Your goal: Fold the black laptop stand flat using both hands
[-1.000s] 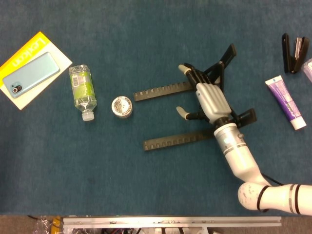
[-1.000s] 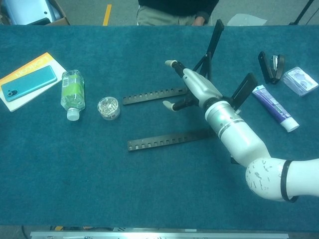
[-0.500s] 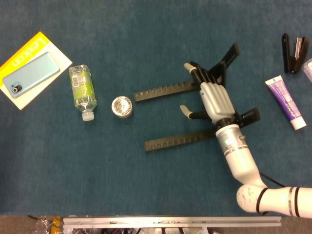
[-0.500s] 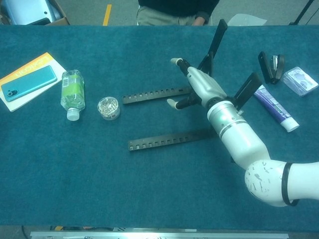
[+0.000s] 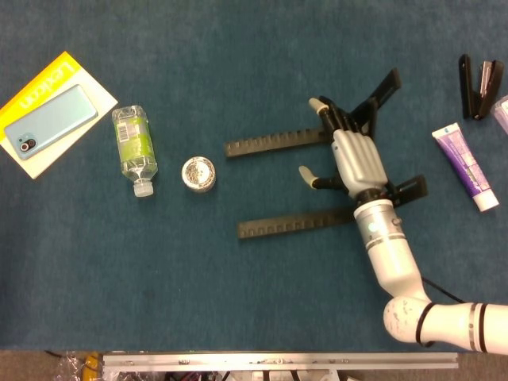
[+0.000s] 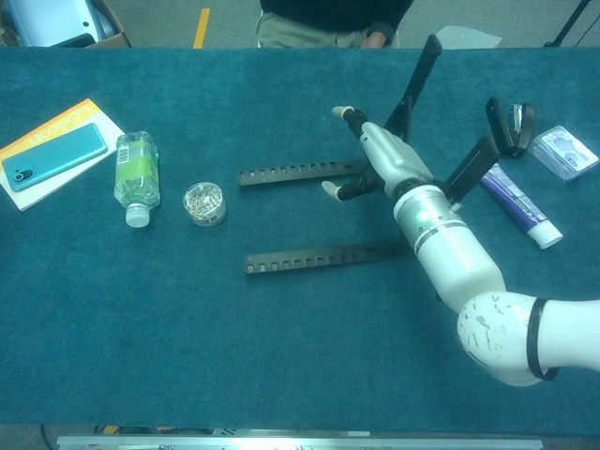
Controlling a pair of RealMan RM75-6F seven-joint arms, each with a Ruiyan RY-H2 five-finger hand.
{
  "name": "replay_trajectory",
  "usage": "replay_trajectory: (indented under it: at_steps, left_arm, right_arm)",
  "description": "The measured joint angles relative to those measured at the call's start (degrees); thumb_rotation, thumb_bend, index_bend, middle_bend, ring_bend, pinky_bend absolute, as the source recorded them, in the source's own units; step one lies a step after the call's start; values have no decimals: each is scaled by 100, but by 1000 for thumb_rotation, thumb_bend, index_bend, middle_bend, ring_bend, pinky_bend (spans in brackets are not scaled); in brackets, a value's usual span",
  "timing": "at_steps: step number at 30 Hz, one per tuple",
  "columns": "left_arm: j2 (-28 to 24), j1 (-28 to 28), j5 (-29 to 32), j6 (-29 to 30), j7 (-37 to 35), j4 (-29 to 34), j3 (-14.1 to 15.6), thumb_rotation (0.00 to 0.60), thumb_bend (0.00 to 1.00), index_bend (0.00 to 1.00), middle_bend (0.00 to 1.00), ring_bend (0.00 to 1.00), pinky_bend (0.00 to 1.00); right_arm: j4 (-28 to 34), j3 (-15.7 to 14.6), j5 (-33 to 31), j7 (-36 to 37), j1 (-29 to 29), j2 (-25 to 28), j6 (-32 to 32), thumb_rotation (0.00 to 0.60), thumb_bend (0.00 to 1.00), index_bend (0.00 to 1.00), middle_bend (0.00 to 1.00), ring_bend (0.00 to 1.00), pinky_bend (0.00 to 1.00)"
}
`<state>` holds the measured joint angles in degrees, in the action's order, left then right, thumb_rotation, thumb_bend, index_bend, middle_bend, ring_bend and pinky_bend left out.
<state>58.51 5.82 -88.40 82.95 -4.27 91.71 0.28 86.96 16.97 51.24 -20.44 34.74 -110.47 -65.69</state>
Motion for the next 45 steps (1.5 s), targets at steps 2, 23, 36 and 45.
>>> replay_trajectory:
  at_steps: [2, 23, 36, 45]
  left_arm:
    - [-5, -6, 9, 6, 5, 1, -3, 600, 403, 0, 0, 0, 0]
    - [-59, -105, 291, 68, 90, 81, -95, 600, 403, 0, 0, 0, 0]
    - [17, -11, 480, -153, 331, 197, -167, 600, 402, 0, 0, 0, 0]
    - [71, 28, 529, -215, 394, 250, -194, 600, 403, 0, 0, 0, 0]
  right_arm:
    - [60, -5, 21, 27, 7, 19, 41, 600, 243, 0, 0, 0, 0]
    - [1929, -536, 1880, 1317, -144, 1396, 589, 600, 244, 0, 0, 0, 0]
    - [3127, -942, 3055, 1736, -572, 2873, 129, 600, 244, 0, 0, 0, 0]
    - [3138, -1314, 3611, 2011, -1006, 3474, -409, 600, 244, 0, 0, 0, 0]
